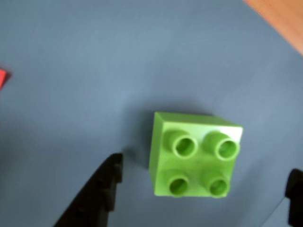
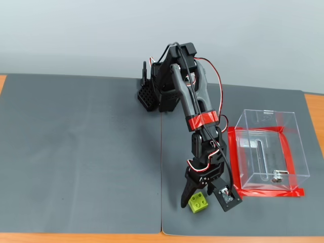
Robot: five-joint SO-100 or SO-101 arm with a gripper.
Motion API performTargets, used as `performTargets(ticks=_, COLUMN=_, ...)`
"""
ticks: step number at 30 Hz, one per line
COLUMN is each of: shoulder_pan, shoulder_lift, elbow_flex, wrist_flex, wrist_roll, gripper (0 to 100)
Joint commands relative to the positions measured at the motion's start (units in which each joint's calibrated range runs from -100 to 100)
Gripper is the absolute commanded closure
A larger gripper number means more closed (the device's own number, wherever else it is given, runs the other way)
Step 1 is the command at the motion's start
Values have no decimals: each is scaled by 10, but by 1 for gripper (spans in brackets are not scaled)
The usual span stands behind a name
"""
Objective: Pick the green lego block and place it into the transparent box
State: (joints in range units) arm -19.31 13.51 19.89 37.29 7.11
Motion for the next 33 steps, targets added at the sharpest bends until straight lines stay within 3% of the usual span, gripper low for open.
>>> performTargets(ticks=1, shoulder_pan=4, shoulder_lift=-7, elbow_flex=-30, wrist_flex=-8, wrist_roll=-2, gripper=62)
performTargets(ticks=33, shoulder_pan=6, shoulder_lift=15, elbow_flex=-37, wrist_flex=-26, wrist_roll=0, gripper=62)
